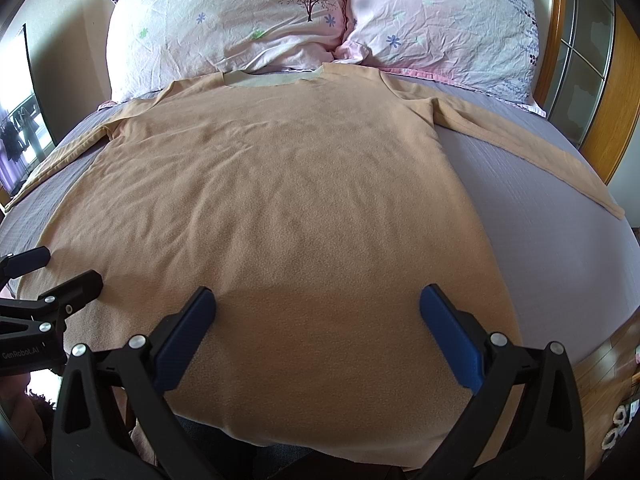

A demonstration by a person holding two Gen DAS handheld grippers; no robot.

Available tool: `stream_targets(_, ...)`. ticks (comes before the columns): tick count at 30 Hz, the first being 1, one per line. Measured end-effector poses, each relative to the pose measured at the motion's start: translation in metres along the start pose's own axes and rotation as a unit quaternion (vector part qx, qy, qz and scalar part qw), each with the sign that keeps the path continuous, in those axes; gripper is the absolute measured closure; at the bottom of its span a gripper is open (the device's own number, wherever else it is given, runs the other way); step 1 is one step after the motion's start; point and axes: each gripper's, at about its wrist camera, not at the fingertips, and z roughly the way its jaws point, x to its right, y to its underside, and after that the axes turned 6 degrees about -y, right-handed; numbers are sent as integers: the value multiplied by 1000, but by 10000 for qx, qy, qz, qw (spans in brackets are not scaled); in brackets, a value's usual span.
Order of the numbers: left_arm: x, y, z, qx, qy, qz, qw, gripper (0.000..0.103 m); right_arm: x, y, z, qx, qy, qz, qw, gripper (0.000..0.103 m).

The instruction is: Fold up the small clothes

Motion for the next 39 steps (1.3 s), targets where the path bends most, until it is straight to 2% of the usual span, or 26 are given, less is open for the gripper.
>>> stream_targets(26,0,0,0,6,5,12,10000,1,2,2,-1,29,11,4,10000,2)
stream_targets(30,3,-3,1,30,1,28,10000,1,5,3,-1,166,-122,-122,9997,2)
stream_targets(32,2,0,0,90,1,40,10000,1,20,-2,-4,262,-402,-134,9988,2)
stream_targets(35,0,0,-1,238,51,82,9997,1,75,-20,-23,654,-764,694,9925,2)
stream_targets(37,-1,0,-2,320,152,99,9993,1,132,-38,-37,1033,-778,1516,9800,3)
stream_targets(39,-5,-2,-2,445,364,89,9983,1,205,-54,-46,1285,-400,2544,9577,31)
